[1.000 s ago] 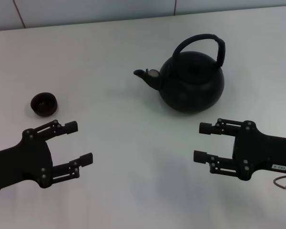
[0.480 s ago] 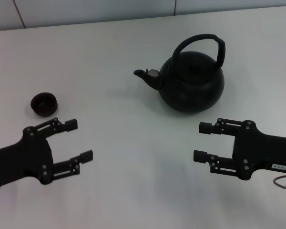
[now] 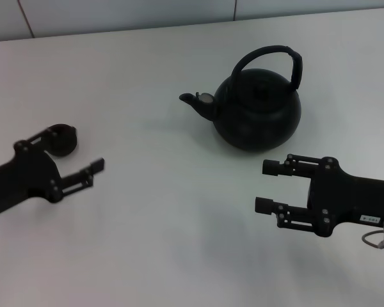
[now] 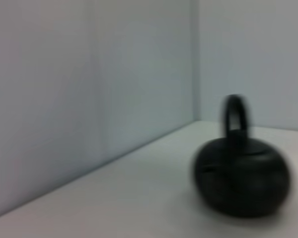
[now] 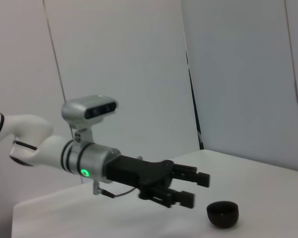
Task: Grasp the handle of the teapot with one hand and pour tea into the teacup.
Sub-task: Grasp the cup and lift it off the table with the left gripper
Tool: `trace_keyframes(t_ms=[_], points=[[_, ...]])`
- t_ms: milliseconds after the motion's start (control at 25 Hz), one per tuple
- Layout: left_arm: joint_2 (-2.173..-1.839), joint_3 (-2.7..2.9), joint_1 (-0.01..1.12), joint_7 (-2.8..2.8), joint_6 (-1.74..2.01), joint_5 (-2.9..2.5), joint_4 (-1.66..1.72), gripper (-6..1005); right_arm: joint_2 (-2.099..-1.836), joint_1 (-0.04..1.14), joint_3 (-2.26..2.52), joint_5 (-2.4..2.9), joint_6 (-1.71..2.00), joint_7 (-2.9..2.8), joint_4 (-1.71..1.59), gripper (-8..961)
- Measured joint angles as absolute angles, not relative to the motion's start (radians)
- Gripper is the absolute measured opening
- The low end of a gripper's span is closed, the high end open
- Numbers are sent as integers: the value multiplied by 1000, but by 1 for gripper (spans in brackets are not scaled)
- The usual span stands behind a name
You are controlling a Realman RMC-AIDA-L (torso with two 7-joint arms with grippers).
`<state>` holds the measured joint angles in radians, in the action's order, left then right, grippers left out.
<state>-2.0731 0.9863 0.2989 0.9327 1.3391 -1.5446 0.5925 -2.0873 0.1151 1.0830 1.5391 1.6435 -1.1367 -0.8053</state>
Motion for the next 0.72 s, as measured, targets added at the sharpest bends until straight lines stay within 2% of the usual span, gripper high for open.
trace_keyframes(t_ms=[720], points=[[-2070, 993, 301, 806, 1085, -1391, 480, 804, -2089, 149, 1092, 1525, 1639, -1149, -813, 639]])
